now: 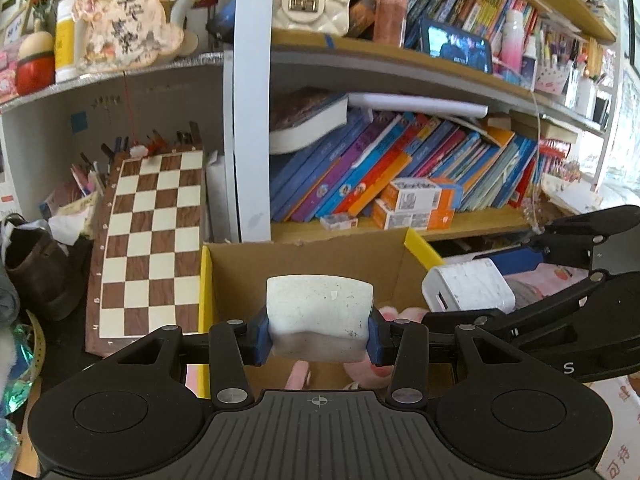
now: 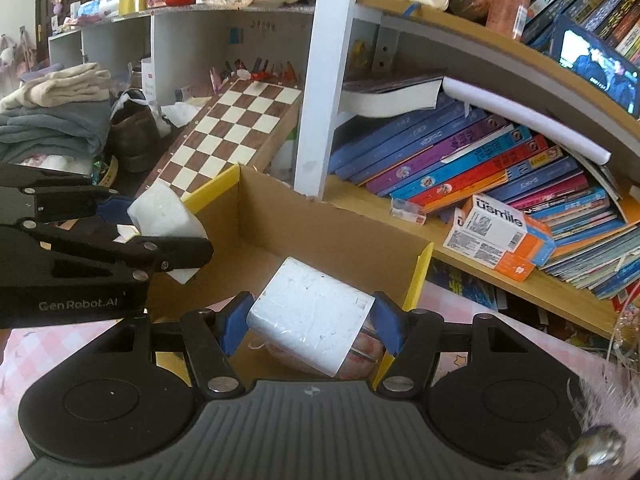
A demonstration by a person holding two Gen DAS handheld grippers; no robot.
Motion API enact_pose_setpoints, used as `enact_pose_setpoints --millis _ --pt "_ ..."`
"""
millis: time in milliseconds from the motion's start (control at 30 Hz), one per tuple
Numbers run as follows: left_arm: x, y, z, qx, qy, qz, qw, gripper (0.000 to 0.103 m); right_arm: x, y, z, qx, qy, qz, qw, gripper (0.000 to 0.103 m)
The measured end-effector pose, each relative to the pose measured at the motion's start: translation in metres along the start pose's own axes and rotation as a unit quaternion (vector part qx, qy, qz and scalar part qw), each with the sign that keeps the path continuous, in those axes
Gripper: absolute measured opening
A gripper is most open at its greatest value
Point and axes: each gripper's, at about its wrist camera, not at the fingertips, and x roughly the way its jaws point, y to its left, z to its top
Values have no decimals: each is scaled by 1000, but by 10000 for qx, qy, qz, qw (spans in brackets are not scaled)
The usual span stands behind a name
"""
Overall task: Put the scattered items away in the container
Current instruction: 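Lower the white block and white charger with both tools into the yellow box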
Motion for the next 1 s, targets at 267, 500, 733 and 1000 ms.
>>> enact_pose_setpoints --millis 267,500,733,1000 --pt "27 9 -2 -13 289 4 9996 43 30 -6 5 -95 149 111 9998 62" --pt "45 18 -2 -44 491 53 9988 43 53 -14 10 -179 232 103 9995 62" --pt "58 24 -7 -65 736 76 9972 43 70 -20 10 -190 320 138 9992 62" --pt "66 22 -9 -11 821 123 9965 46 84 -21 14 -214 373 178 9989 62"
